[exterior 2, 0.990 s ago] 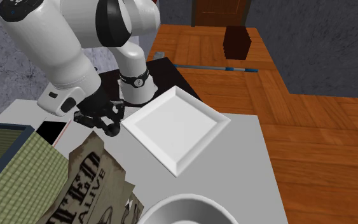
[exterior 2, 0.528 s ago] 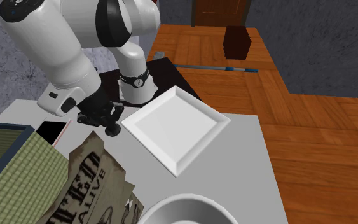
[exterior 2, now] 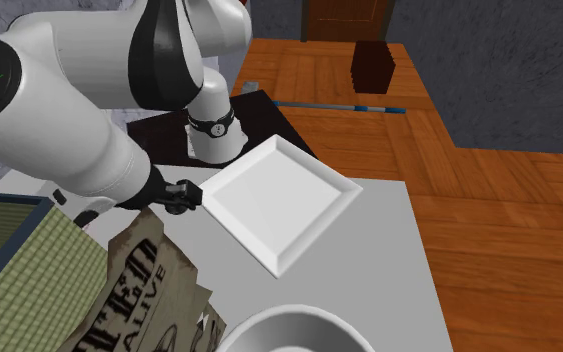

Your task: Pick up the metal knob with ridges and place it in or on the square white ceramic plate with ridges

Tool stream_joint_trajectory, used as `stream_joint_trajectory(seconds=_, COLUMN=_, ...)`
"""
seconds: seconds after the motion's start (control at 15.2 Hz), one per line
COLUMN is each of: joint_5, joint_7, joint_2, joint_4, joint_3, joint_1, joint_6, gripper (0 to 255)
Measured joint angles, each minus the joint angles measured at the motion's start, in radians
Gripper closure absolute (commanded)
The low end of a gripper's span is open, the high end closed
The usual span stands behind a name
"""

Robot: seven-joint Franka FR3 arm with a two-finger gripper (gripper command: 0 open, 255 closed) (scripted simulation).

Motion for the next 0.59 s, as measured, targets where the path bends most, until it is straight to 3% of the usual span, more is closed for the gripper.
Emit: stream_joint_trajectory(seconds=0.59, joint_5=0.011, joint_7=0.006, joint_2=0.048, joint_4=-0.033, joint_3=-0.004, joint_1=0.004, joint_6=0.078, gripper=0)
